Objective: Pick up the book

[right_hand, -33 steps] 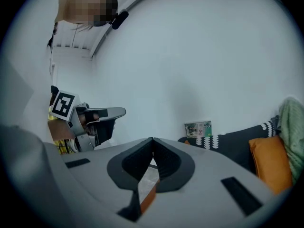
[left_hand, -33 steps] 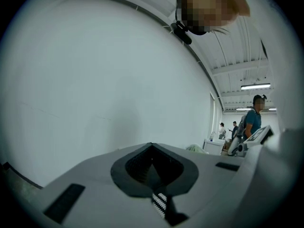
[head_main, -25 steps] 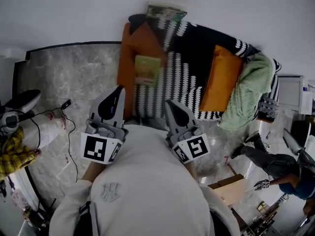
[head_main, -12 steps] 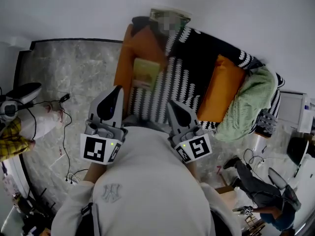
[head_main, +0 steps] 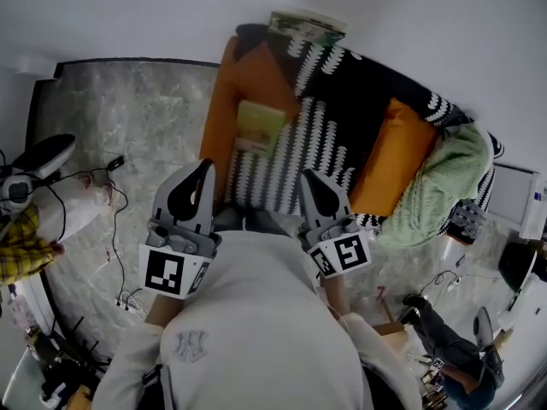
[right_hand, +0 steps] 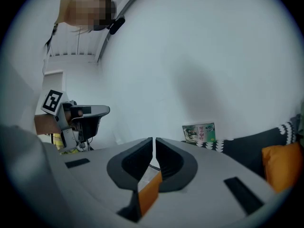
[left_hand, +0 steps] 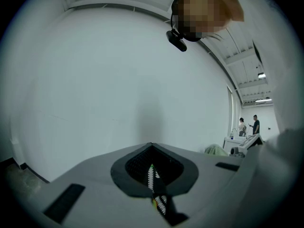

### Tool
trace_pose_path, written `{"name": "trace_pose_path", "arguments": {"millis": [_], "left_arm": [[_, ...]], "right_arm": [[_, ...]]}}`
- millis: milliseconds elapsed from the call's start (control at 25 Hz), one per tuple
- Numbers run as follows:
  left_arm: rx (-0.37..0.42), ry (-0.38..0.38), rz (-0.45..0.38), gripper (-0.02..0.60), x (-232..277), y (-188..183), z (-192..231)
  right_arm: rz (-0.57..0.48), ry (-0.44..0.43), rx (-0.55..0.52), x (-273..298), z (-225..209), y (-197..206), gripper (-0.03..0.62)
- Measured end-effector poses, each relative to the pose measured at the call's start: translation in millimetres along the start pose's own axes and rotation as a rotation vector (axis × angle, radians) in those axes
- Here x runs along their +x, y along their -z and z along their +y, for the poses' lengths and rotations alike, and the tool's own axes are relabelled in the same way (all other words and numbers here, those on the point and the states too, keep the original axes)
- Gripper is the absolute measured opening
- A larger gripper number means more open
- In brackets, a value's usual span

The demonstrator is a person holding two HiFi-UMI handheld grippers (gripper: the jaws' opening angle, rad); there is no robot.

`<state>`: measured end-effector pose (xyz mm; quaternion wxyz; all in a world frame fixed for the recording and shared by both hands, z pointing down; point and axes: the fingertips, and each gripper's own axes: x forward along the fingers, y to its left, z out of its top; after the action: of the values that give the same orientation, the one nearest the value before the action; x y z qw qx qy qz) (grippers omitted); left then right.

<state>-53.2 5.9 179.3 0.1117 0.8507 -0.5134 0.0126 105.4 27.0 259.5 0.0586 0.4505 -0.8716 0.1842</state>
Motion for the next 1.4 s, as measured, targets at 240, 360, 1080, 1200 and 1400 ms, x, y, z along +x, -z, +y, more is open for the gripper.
{"name": "trace_pose_path", "arguments": {"millis": [240,360,1080,1200,1400], "left_arm": [[-0.019,0.028,0.054,0.002,8.8,26.5,16.6],[-0.047,0.051,0.094,0.002,17.8,48.9,20.1],[-0.156,0.112,0.291,0.002,66.1,201.0,18.2],[-0.184,0.120,0.307,0.002,67.5,211.8,17.6],[-0.206,0.129,0.318,0.002,75.1,220.6,17.5]], "right_arm": [[0.025,0.015,0.010,23.0,-20.1,25.3,0.101],[0.076,0.010,0.010,40.7,-38.1,47.9,0.207],[0.352,-0.131,0.057,187.8,-181.1,289.0,0.275],[0.354,-0.189,0.062,200.5,-185.0,304.9,0.276],[0.403,-0.327,0.010,214.4,-168.2,329.3,0.276]]}}
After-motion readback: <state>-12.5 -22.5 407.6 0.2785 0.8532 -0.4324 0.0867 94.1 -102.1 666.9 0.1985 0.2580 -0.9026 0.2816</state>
